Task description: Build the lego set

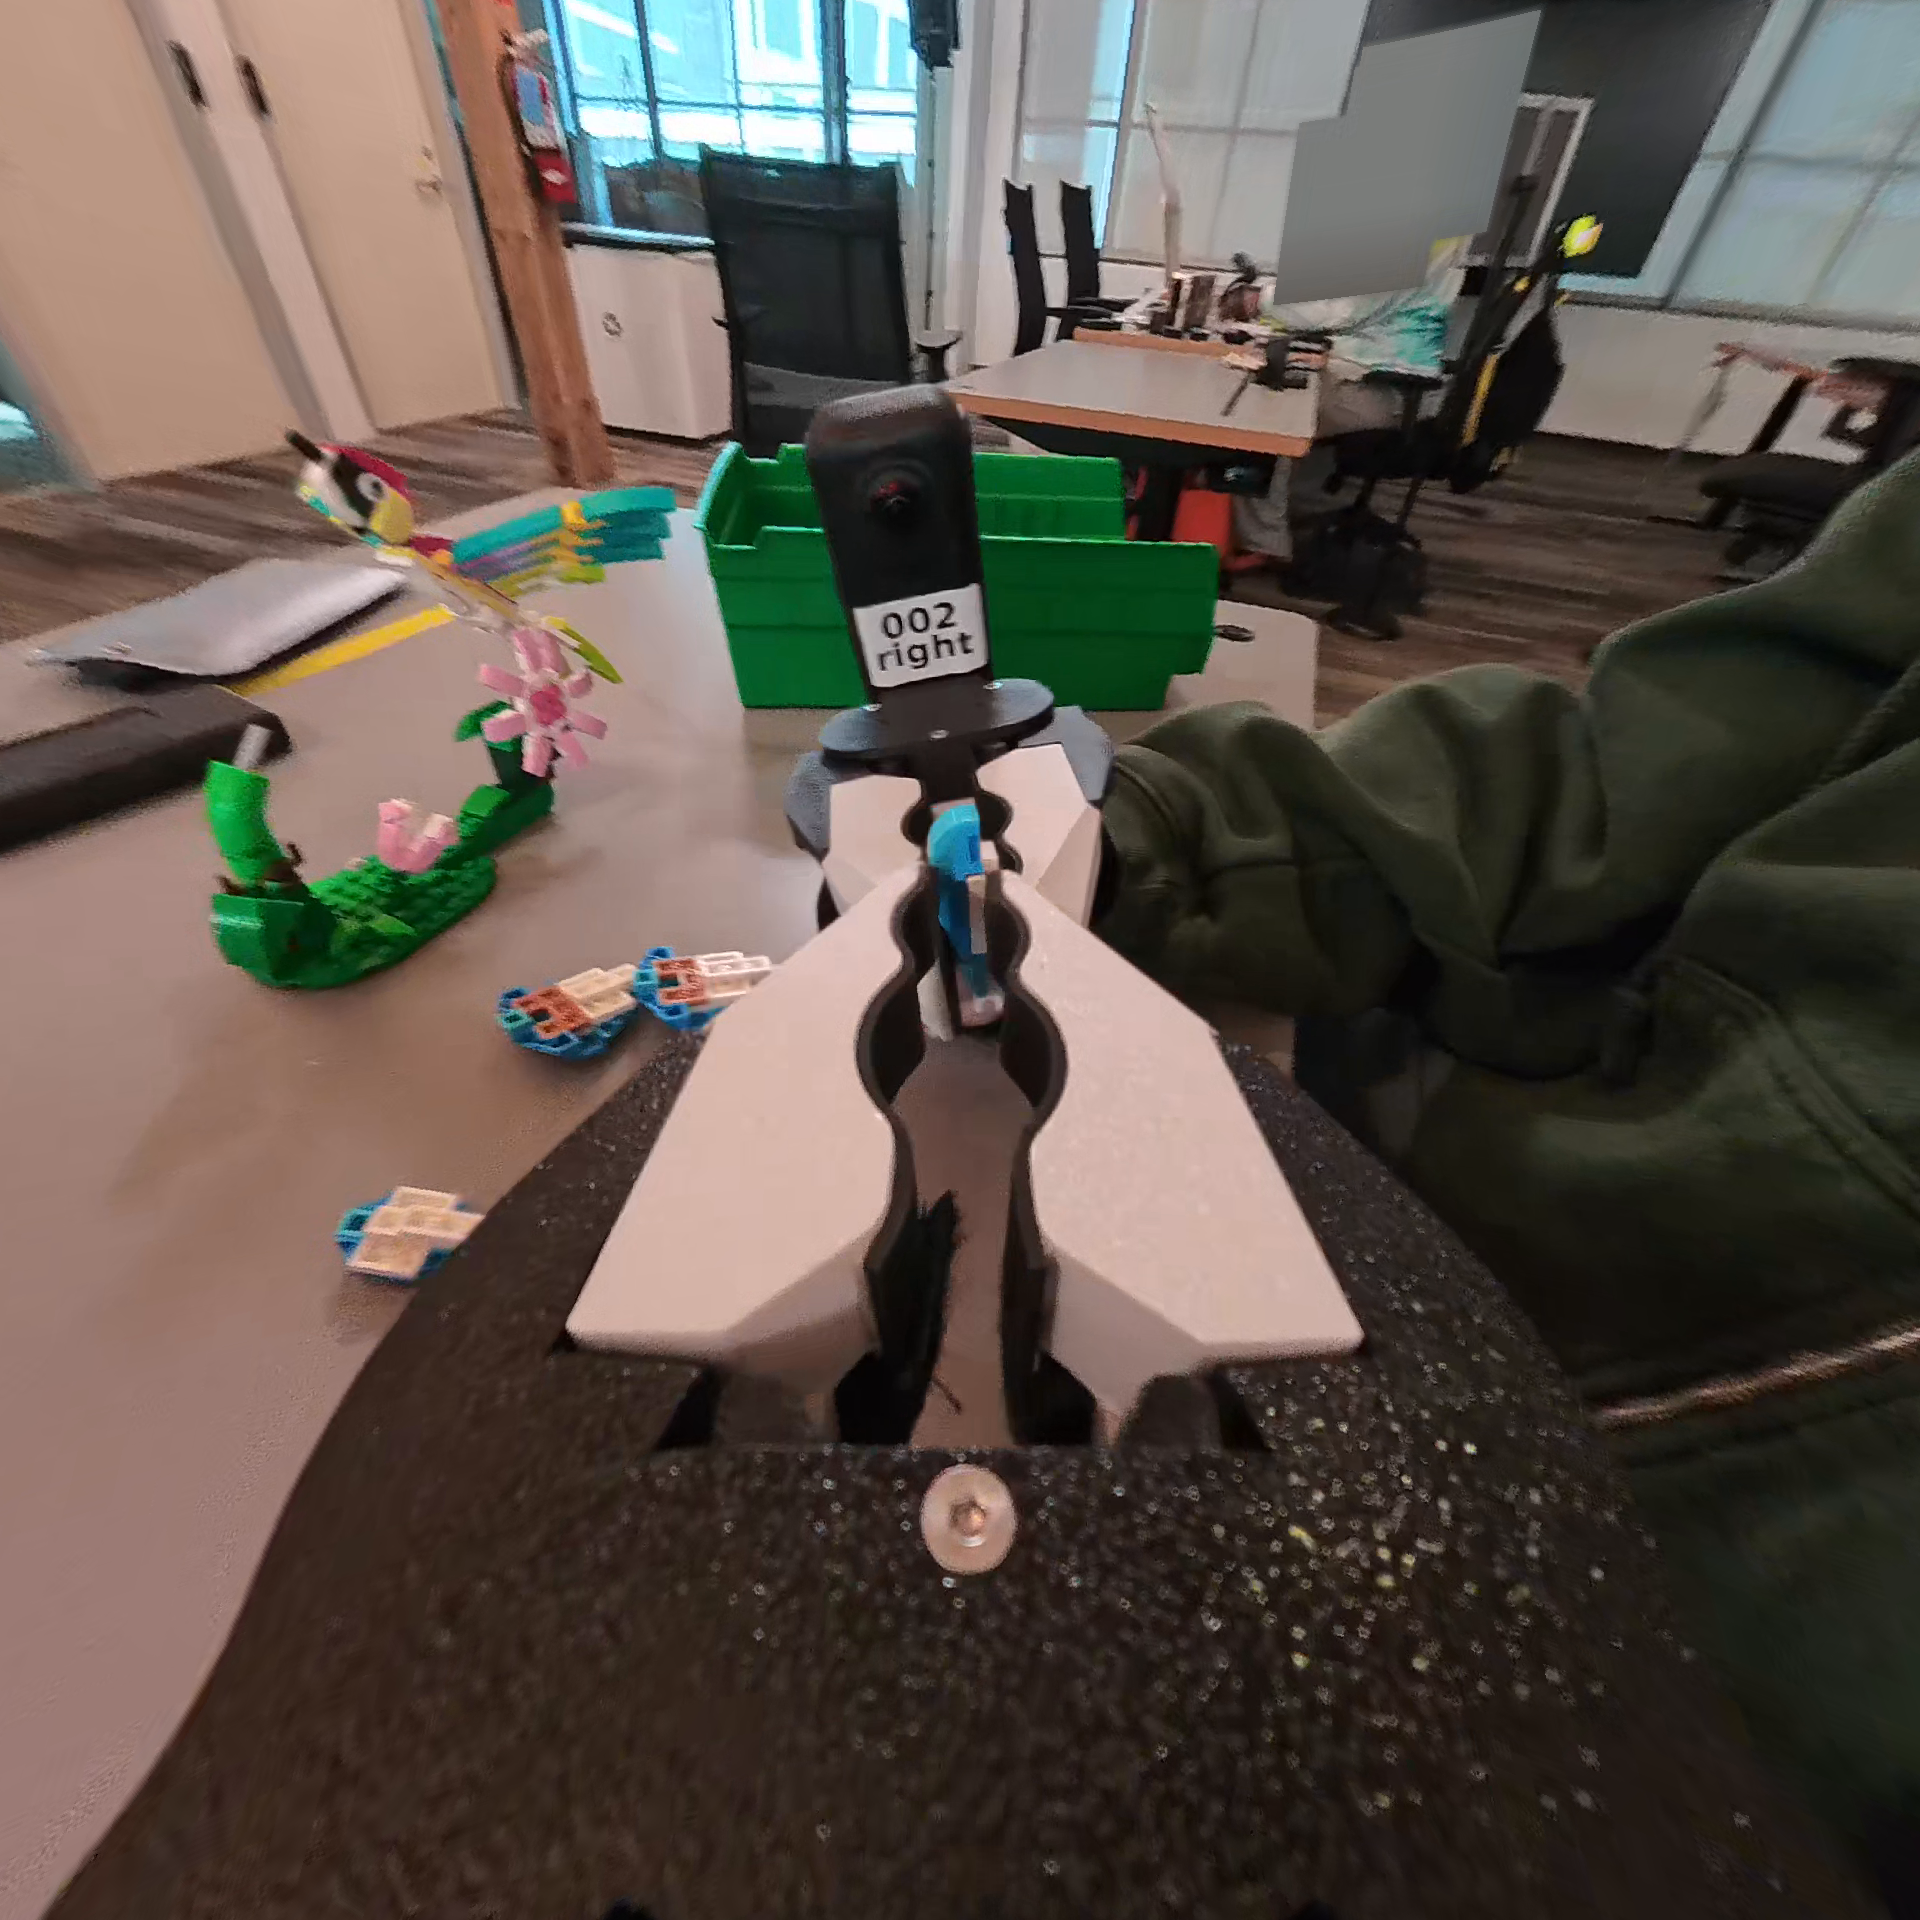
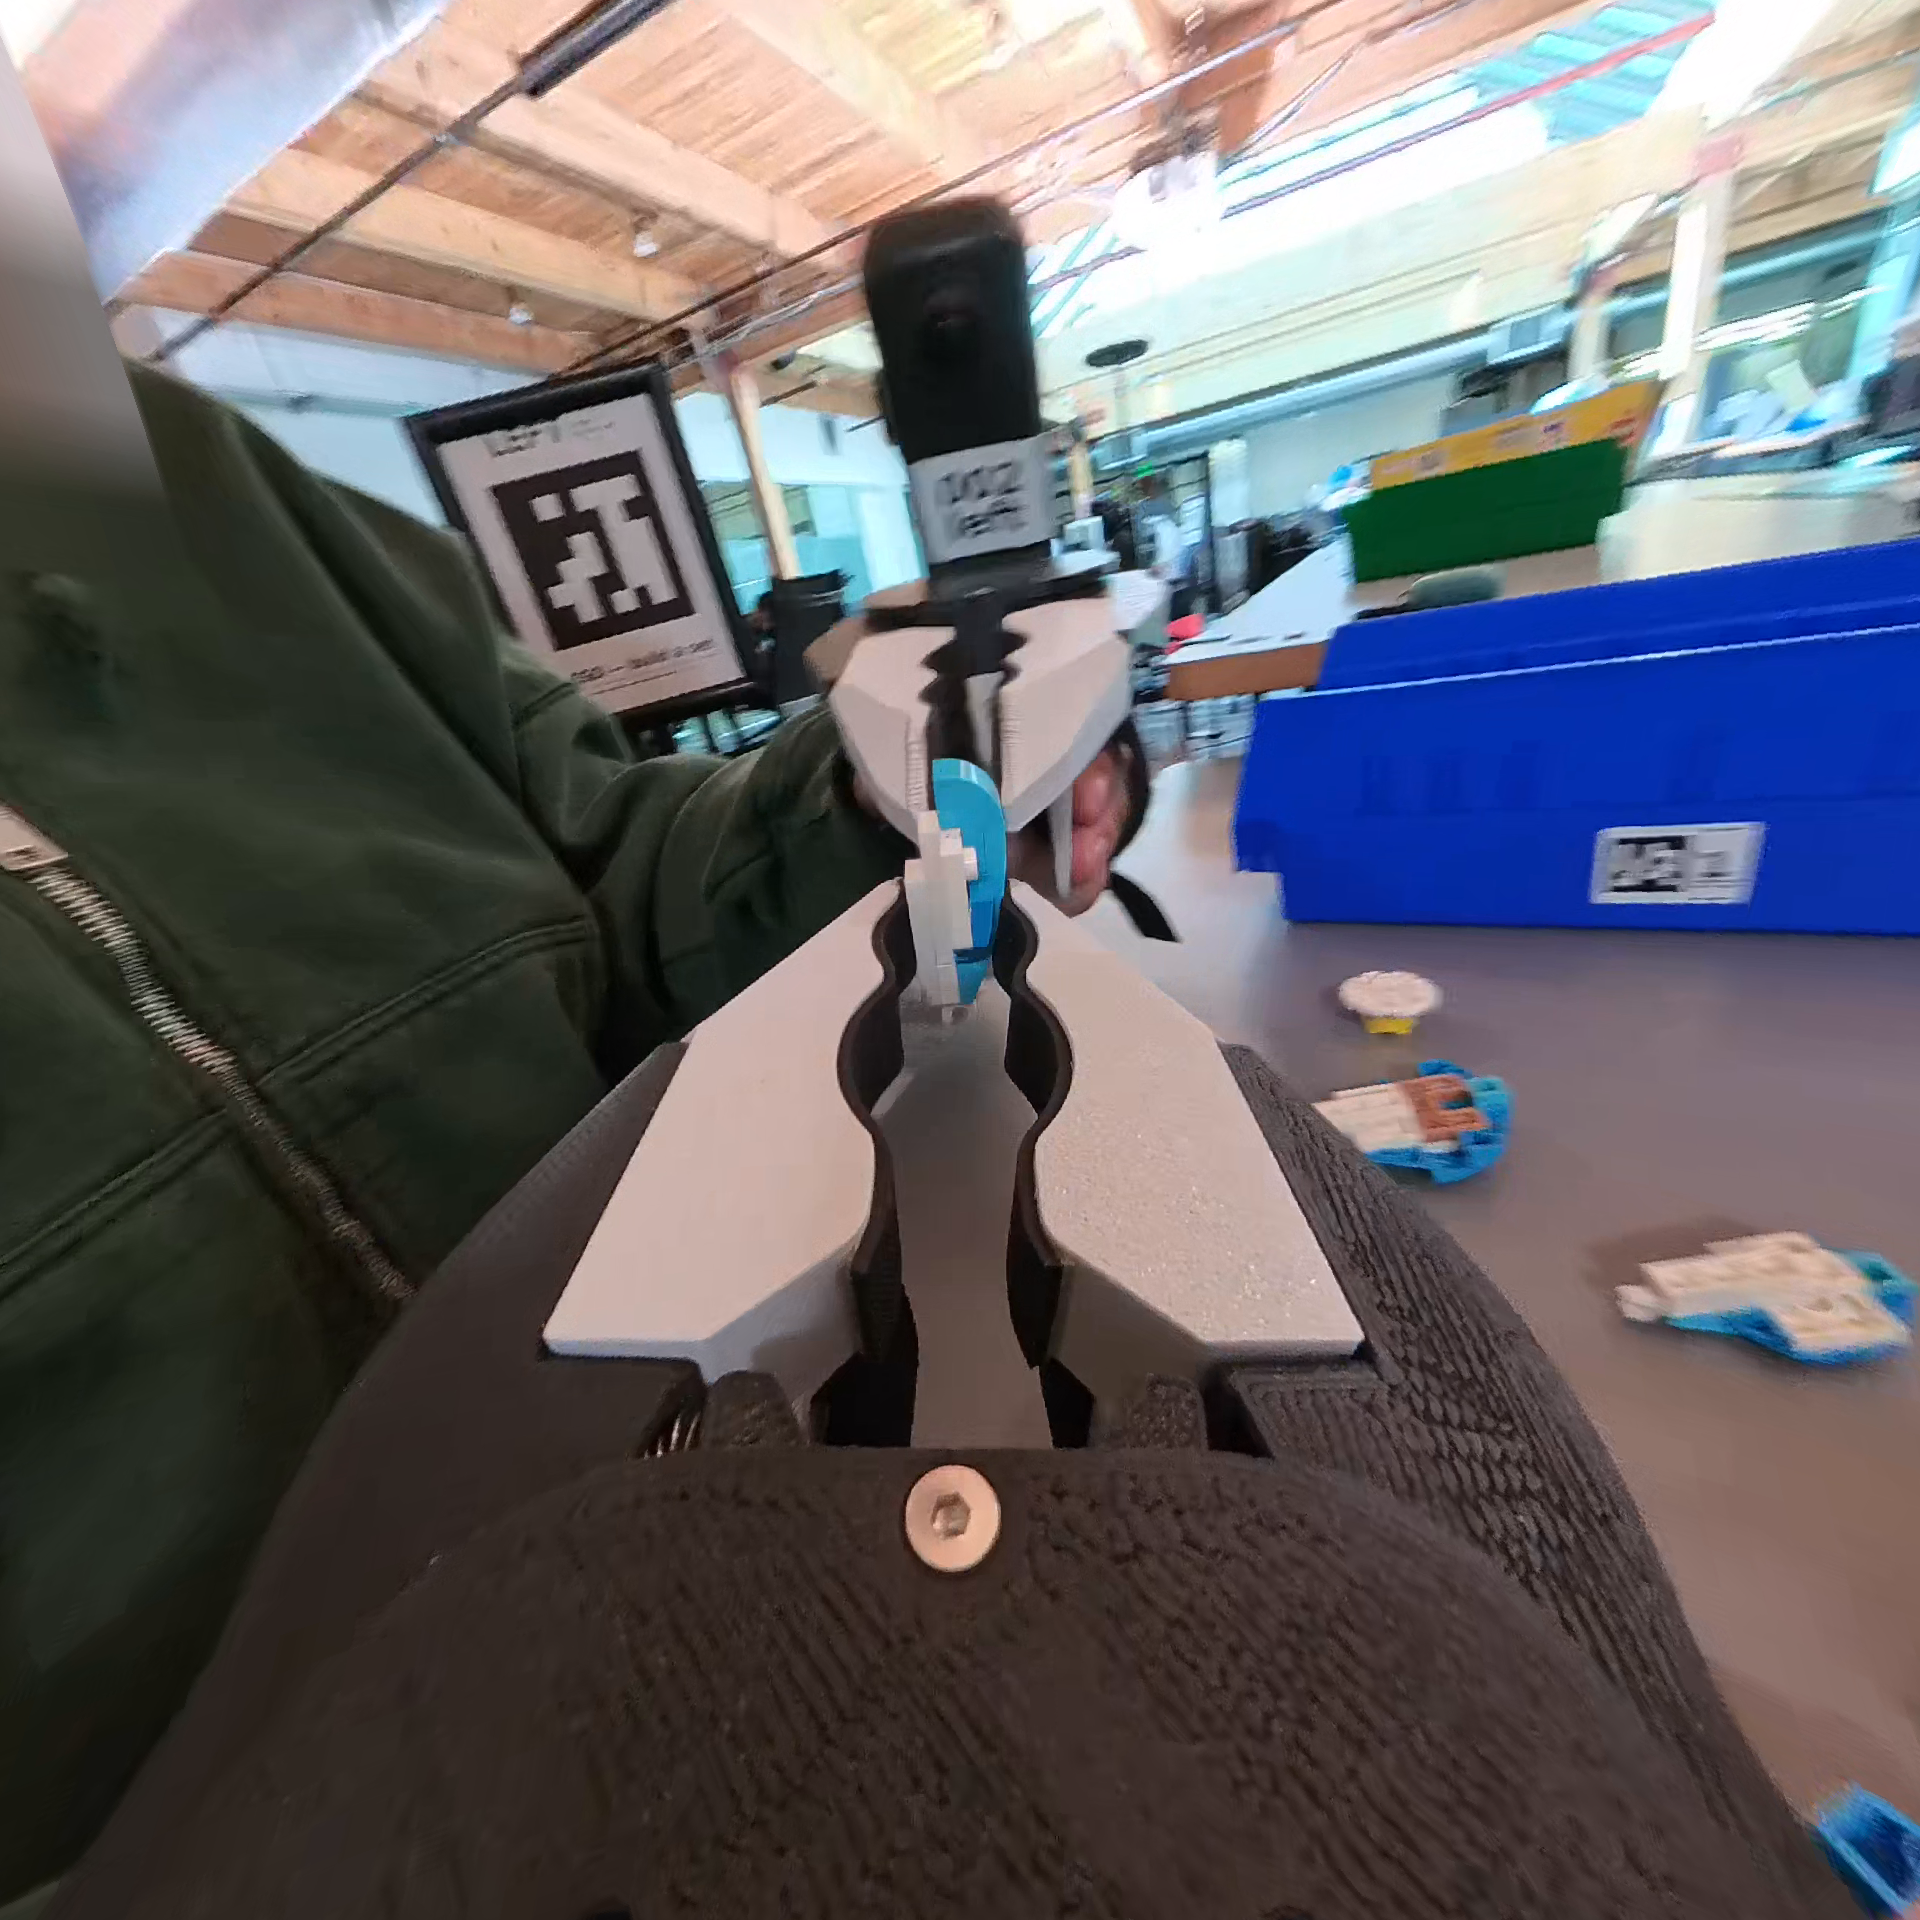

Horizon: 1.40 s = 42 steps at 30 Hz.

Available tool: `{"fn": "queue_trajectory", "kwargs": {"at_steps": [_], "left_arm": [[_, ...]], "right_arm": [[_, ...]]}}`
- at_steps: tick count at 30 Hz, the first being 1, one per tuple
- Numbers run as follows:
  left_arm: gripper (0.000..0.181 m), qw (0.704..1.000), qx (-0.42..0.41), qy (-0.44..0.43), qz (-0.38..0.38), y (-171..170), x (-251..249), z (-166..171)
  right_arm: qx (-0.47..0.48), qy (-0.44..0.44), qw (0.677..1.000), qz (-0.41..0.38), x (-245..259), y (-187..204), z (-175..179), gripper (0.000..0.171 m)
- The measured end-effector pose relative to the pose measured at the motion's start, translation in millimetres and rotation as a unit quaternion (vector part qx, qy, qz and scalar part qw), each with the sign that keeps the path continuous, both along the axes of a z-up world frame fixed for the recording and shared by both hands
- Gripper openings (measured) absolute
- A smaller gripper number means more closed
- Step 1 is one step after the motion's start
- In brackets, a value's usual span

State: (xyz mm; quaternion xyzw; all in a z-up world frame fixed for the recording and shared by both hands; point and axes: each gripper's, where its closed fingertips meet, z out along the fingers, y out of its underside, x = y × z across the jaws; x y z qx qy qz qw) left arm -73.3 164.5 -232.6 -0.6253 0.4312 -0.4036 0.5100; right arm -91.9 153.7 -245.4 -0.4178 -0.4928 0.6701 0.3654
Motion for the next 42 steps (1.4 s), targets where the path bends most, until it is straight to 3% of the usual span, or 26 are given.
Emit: {"fn": "queue_trajectory", "kwargs": {"at_steps": [6,9,12,14,25,34,42], "left_arm": [[0.005,0.996,-0.061,-0.050,-0.046,-9,3,1],[0.001,0.999,-0.026,-0.044,-0.004,3,-1,1],[0.001,0.998,0.040,0.011,0.046,13,-7,-3],[0.001,0.993,0.081,0.044,0.069,18,-10,-6],[0.009,0.987,0.121,0.103,0.036,7,-14,-16],[0.000,0.999,0.024,0.034,-0.009,0,-16,-14],[0.009,0.995,0.049,0.085,0.007,3,-22,-22]], "right_arm": [[-0.035,0.001,0.997,0.073,4,-17,1,0.012],[-0.033,0.004,0.999,0.021,-1,-3,1,0.013],[0.021,-0.012,0.997,-0.073,-9,17,-6,0.020],[0.041,-0.020,0.995,-0.093,-10,20,-8,0.019],[0.113,-0.053,0.987,-0.100,-13,17,-18,0.014],[0.127,-0.075,0.985,-0.085,-14,9,-26,0.014],[0.140,-0.090,0.982,-0.088,-17,10,-30,0.014]]}}
